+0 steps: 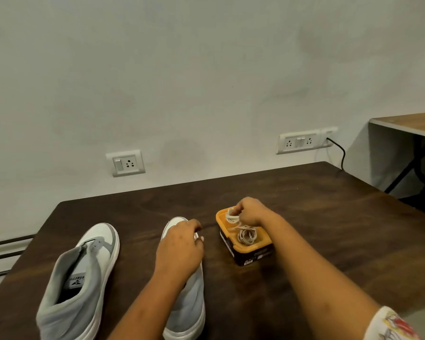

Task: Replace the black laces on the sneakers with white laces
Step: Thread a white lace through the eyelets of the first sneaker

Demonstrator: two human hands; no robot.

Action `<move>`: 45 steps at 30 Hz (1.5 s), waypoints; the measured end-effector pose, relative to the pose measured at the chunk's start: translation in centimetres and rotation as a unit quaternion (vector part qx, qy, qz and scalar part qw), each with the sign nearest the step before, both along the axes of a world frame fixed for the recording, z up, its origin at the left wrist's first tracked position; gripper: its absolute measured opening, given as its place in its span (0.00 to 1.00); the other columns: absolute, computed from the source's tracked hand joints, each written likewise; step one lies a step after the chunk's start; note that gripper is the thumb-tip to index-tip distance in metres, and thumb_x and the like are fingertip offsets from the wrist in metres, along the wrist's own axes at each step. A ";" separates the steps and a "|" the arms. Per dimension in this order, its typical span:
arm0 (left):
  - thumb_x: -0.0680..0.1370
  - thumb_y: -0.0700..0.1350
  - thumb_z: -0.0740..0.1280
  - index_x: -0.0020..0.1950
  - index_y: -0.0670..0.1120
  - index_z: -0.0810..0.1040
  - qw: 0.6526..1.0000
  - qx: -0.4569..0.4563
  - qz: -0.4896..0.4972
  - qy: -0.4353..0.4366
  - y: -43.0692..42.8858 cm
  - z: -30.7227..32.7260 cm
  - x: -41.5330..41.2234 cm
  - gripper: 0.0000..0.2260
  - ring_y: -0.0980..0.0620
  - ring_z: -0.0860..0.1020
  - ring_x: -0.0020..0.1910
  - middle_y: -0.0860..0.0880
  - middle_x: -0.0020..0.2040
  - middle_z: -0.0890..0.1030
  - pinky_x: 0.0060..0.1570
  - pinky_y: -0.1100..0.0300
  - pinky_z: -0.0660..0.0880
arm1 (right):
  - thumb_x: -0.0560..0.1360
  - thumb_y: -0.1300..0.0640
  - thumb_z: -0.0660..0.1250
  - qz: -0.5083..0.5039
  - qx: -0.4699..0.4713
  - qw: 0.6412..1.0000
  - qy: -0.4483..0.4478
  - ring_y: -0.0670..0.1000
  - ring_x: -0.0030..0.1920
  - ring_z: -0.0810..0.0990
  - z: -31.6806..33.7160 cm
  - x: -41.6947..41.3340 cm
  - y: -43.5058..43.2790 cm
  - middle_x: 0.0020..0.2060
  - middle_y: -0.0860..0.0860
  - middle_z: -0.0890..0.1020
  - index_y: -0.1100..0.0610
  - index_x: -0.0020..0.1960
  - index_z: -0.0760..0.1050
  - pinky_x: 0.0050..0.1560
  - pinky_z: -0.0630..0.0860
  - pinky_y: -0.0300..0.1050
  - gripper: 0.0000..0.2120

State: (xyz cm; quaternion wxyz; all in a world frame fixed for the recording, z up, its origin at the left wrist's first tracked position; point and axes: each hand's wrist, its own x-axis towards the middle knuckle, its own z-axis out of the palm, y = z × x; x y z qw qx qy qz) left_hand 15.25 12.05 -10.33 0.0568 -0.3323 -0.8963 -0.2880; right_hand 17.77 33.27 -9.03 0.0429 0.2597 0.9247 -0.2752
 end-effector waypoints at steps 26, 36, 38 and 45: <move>0.80 0.32 0.56 0.55 0.46 0.69 0.717 0.589 0.189 -0.320 -4.1 3.5 -3.4 0.11 0.52 0.76 0.40 0.43 0.53 0.76 0.39 0.58 0.76 | 0.78 0.69 0.59 0.083 0.065 0.983 -0.149 0.58 0.63 0.74 0.9 3.1 -5.6 0.66 0.54 0.73 0.50 0.69 0.72 0.57 0.73 0.46 0.24; 0.78 0.30 0.58 0.48 0.45 0.73 0.799 0.490 0.094 -0.335 -4.0 3.8 -2.0 0.11 0.50 0.78 0.40 0.44 0.47 0.79 0.38 0.58 0.75 | 0.78 0.63 0.61 0.003 0.192 0.981 -0.038 0.59 0.68 0.68 0.2 2.7 -4.2 0.69 0.54 0.68 0.52 0.70 0.70 0.65 0.71 0.54 0.22; 0.78 0.30 0.58 0.45 0.44 0.73 0.779 0.489 0.038 -0.390 -3.7 4.4 -1.5 0.11 0.49 0.78 0.37 0.43 0.44 0.80 0.35 0.59 0.74 | 0.75 0.62 0.66 0.048 0.108 0.991 0.064 0.58 0.68 0.68 1.3 1.8 -5.8 0.70 0.52 0.68 0.49 0.72 0.67 0.67 0.70 0.51 0.27; 0.77 0.29 0.56 0.42 0.46 0.75 0.782 0.470 -0.018 -0.409 -3.5 4.9 -0.3 0.15 0.53 0.77 0.32 0.49 0.36 0.81 0.24 0.64 0.73 | 0.76 0.70 0.62 0.171 -0.293 0.935 0.104 0.48 0.39 0.77 3.3 1.4 -13.2 0.41 0.53 0.79 0.59 0.52 0.77 0.38 0.75 0.35 0.10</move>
